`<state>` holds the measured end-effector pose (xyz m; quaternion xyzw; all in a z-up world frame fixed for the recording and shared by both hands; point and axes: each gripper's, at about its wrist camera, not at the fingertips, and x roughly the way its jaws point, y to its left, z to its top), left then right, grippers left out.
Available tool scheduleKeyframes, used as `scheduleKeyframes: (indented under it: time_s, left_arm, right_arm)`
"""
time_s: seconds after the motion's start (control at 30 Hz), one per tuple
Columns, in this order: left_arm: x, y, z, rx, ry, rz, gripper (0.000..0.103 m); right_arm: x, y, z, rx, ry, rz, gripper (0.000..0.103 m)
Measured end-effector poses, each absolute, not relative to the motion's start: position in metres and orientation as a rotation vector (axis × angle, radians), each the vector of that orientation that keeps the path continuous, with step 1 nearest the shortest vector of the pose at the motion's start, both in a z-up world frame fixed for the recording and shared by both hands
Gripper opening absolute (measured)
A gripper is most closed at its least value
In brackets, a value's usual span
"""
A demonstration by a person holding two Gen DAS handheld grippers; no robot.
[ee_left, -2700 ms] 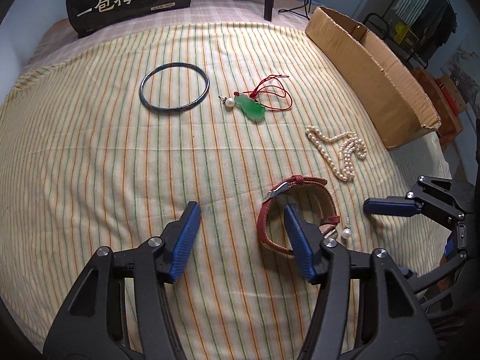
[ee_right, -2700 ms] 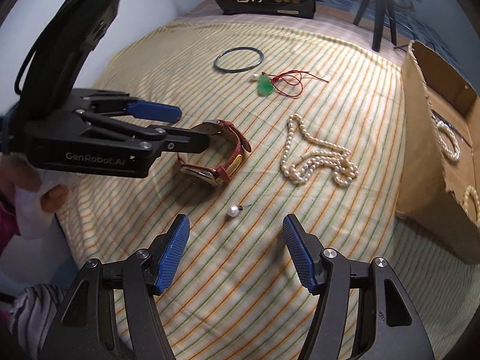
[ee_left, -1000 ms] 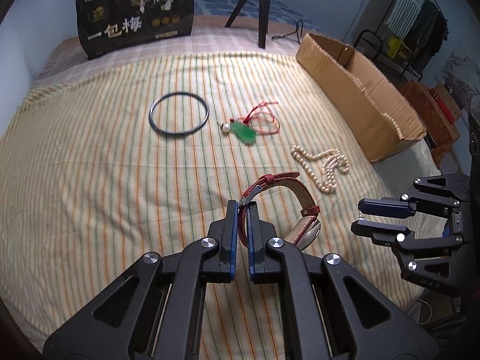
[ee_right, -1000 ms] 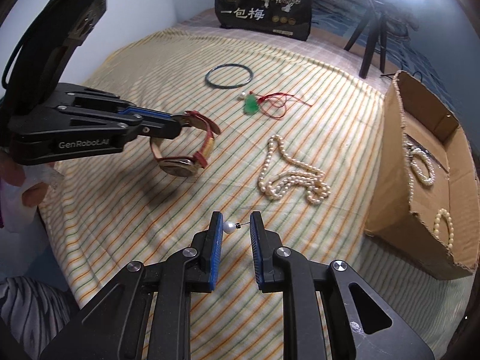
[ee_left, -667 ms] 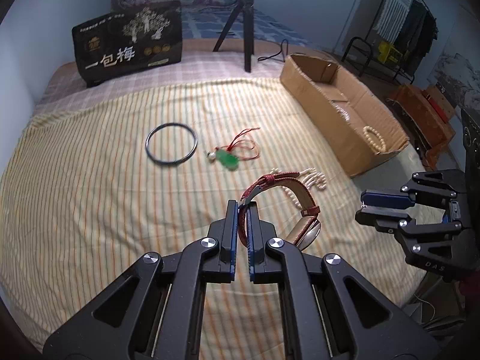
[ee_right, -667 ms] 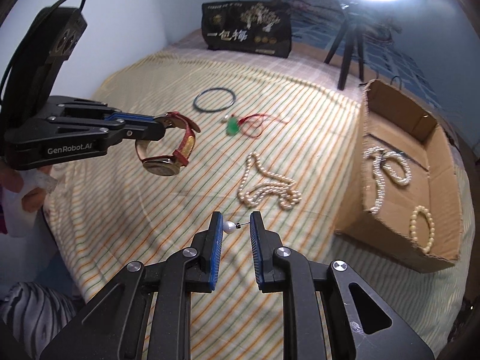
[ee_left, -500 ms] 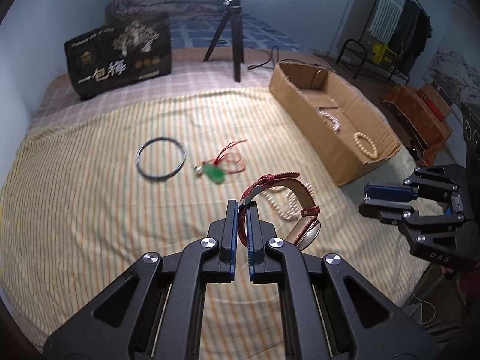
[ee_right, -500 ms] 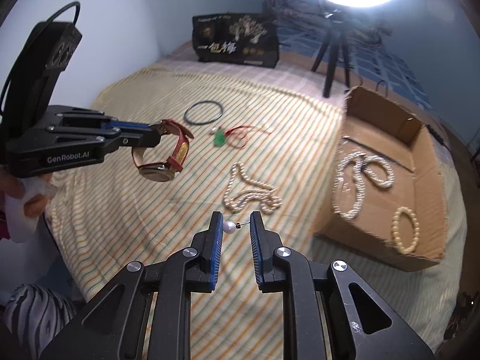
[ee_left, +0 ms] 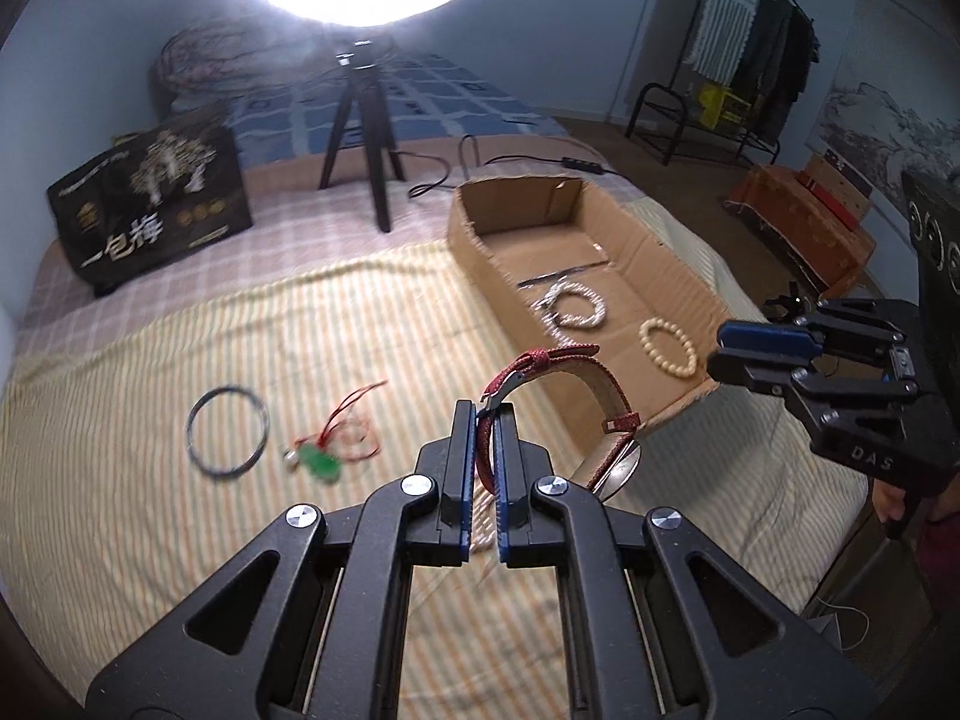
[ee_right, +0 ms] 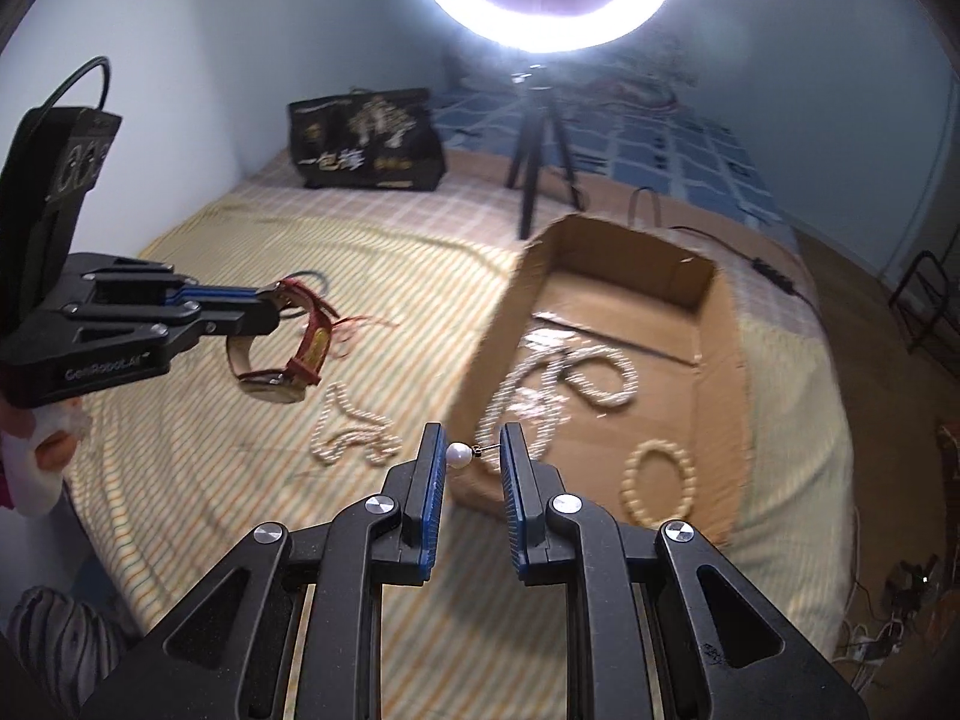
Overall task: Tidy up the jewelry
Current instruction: 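Carry the watch with the left tool while the right tool carries the earring over the box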
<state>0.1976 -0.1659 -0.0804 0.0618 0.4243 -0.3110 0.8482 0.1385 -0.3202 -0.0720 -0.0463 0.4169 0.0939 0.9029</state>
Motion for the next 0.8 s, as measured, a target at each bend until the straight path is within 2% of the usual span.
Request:
scheduleKeyframes:
  time_s: [0.8]
  left_arm:
    - [0.219,-0.269,-0.118,0.179,0.949,-0.741,0.003]
  right_arm:
    - [0.228,-0.396,-0.088,-0.035,0.867,0.081,0.016]
